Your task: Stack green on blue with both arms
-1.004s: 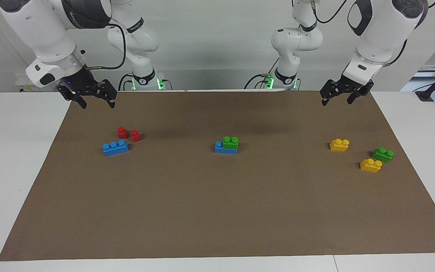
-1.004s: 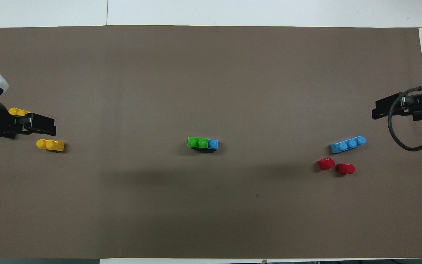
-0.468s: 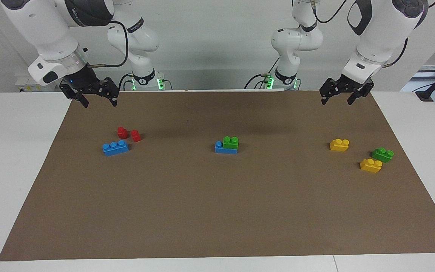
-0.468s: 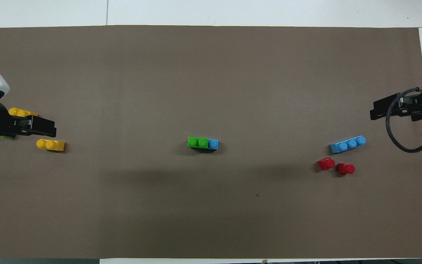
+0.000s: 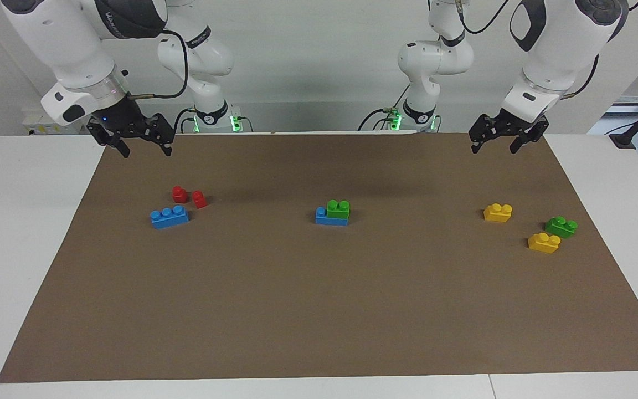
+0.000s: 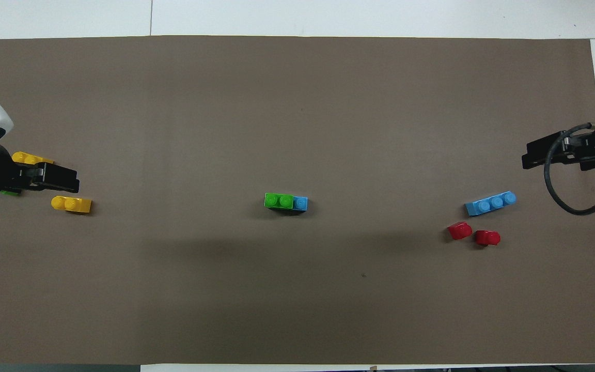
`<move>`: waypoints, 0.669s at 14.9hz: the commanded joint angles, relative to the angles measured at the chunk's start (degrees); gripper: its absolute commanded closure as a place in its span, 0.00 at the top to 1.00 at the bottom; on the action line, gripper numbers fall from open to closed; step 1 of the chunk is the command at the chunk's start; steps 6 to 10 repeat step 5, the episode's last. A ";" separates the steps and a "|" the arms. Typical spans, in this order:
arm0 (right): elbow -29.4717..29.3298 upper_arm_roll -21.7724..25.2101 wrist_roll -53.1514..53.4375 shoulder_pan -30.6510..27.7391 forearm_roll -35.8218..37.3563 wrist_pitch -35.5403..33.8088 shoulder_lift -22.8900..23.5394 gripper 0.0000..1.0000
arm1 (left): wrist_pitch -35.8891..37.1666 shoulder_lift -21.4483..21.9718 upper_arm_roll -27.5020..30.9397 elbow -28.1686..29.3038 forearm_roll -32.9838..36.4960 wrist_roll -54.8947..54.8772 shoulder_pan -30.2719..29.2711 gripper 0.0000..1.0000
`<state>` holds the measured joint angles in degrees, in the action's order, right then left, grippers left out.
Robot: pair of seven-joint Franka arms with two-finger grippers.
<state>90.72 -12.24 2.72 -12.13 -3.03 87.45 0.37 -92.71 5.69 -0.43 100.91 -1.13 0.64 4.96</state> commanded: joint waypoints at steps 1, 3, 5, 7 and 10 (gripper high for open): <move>-1.16 -0.33 -0.87 -0.17 2.85 -1.40 0.34 1.00 | 0.25 0.37 -0.19 -0.19 -0.98 -1.08 -0.56 1.00; -1.16 -0.33 -1.05 -0.17 3.12 -1.40 0.34 1.00 | 0.16 0.37 -0.19 -0.19 -0.89 -1.08 -0.56 1.00; -1.16 -0.33 -1.05 -0.17 3.29 -1.40 0.34 1.00 | 0.25 0.37 -0.19 -0.19 -0.98 -1.16 -0.56 1.00; -1.16 -0.33 -1.05 -0.17 3.29 -1.40 0.34 1.00 | 0.25 0.37 -0.19 -0.19 -0.98 -1.16 -0.56 1.00; -1.16 -0.33 -1.05 -0.17 3.29 -1.40 0.34 1.00 | 0.25 0.37 -0.19 -0.19 -0.98 -1.16 -0.56 1.00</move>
